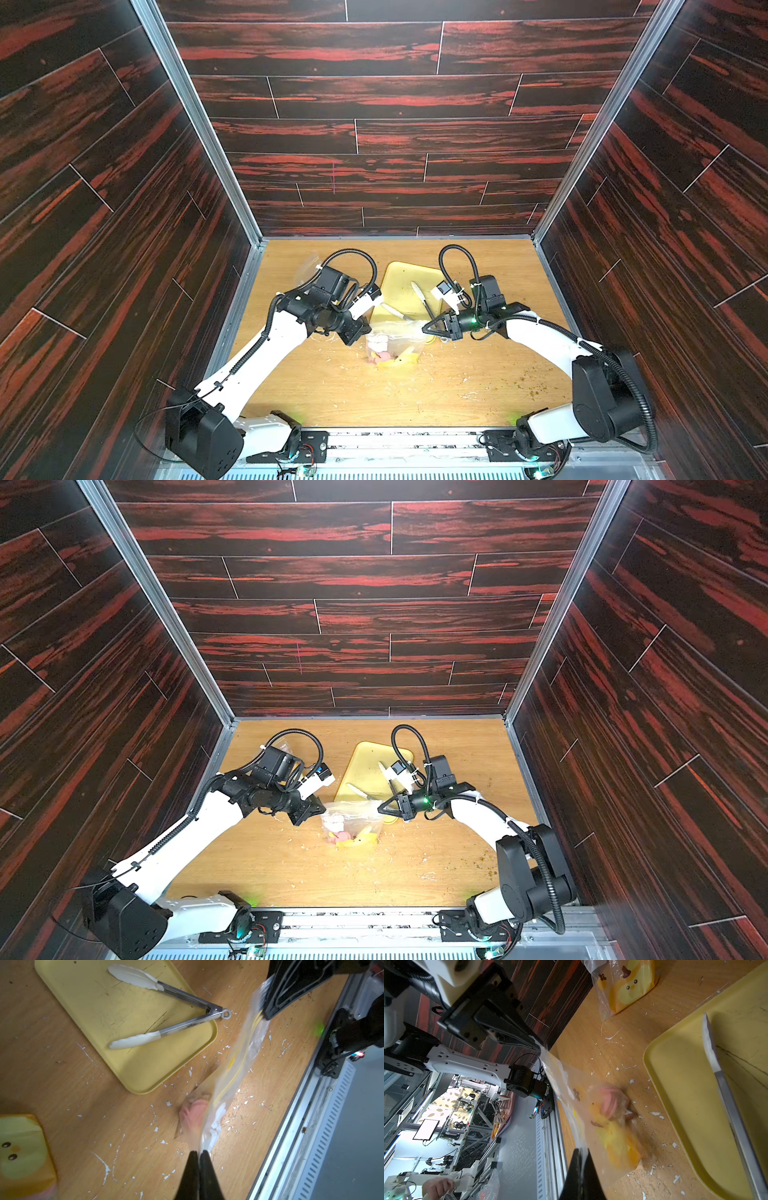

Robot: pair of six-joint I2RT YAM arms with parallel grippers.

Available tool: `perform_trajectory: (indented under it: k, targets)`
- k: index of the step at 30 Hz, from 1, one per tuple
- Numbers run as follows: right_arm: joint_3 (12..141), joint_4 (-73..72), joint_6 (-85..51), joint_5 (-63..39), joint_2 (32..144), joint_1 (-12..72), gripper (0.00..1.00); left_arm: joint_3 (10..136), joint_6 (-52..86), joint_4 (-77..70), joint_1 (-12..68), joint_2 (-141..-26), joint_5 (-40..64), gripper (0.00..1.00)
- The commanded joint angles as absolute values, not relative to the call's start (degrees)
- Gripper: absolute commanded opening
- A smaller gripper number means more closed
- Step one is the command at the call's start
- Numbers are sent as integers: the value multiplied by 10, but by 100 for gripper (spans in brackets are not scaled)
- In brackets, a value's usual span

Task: Put the cookies into a resealable bag to prevent moisture
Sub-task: Close the ziploc bag at the center of the board.

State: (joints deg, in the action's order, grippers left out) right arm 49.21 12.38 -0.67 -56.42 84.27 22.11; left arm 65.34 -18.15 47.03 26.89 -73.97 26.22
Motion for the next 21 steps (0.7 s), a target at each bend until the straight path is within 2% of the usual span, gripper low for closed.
perform_trajectory:
  k: [1, 5, 8, 10, 16, 21]
  targets:
    - [501, 132, 11, -547, 842, 220, 11, 659, -190, 485, 265, -749, 279, 0]
    - [511, 120, 38, -478, 800, 232, 34, 678, -197, 520, 263, -758, 280, 0]
    - [529, 115, 108, -404, 771, 281, 52, 694, -190, 533, 261, -763, 297, 0]
    - [538, 106, 150, -382, 764, 309, 58, 703, -196, 551, 260, -767, 310, 0]
    - [630, 185, 257, -322, 829, 390, 61, 709, -206, 572, 254, -768, 308, 0]
    - [714, 283, 307, -363, 903, 416, 55, 706, -207, 566, 248, -764, 322, 0]
